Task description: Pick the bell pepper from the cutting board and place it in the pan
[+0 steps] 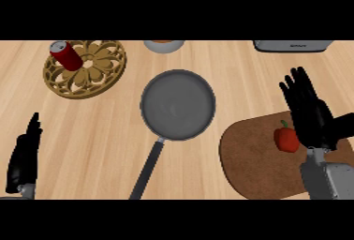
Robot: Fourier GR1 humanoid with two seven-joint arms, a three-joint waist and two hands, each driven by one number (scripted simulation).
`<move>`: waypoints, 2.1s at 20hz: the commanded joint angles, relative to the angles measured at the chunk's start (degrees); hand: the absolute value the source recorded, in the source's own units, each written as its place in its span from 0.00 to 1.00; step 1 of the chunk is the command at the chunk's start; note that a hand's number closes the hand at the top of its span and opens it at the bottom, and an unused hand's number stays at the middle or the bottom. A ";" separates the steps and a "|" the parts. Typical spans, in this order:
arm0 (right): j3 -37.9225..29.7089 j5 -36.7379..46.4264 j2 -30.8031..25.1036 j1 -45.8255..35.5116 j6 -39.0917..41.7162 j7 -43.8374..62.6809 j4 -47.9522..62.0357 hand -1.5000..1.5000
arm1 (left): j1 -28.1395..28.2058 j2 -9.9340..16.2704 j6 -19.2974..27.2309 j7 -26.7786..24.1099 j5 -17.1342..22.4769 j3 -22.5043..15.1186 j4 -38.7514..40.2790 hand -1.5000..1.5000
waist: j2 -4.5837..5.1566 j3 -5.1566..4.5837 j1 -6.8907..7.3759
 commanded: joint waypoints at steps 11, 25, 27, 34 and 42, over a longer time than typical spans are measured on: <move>-9.71 13.06 -24.20 10.51 15.25 -21.42 -1.85 1.00 | -8.88 -6.19 -10.86 0.87 13.20 0.41 -9.68 0.50 | -2.27 1.60 -1.85; -14.46 21.73 -40.48 11.57 25.41 -20.90 -2.08 0.00 | -8.85 -6.69 -12.80 5.71 13.69 0.87 -14.64 0.50 | -1.94 1.44 1.46; -8.11 28.11 -40.63 8.63 23.61 -17.17 -2.30 0.00 | -11.96 -6.39 -13.30 4.93 13.20 1.37 -10.41 0.50 | -1.61 1.41 1.97; 2.66 37.61 -40.71 0.30 27.70 -7.09 -2.19 0.00 | -10.84 -9.09 -11.49 4.60 10.42 -0.91 -12.76 0.50 | -1.54 1.45 2.77; 10.65 41.05 -44.34 -0.16 42.73 -3.08 -1.51 0.00 | -15.30 -9.07 -11.44 8.21 11.02 0.69 -10.87 0.50 | -1.68 1.48 1.70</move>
